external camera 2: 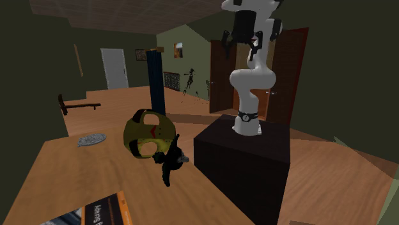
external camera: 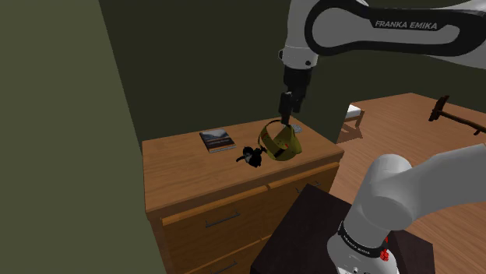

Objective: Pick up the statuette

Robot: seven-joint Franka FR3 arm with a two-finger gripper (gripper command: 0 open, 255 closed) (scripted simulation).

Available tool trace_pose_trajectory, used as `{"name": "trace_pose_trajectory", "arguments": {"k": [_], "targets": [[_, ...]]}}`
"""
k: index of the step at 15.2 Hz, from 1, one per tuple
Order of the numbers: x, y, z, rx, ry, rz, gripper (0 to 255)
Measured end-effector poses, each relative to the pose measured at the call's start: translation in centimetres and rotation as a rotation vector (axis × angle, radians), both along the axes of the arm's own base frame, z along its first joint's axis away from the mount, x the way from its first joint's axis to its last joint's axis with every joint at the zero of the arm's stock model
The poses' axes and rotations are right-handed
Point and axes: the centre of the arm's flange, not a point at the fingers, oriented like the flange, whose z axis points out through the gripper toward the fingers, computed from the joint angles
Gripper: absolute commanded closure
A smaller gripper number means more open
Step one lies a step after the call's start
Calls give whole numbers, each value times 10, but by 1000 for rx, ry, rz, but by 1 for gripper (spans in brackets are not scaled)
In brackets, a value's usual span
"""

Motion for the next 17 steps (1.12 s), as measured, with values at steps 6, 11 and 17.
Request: {"name": "trace_pose_trajectory", "arguments": {"k": [6,11,17], "targets": [[28,-12,-39,-3,-23,-21,0],[63,-33,-86,-7,-54,-48,0],[104,-60,-145,-11,-91,-80,0]]}}
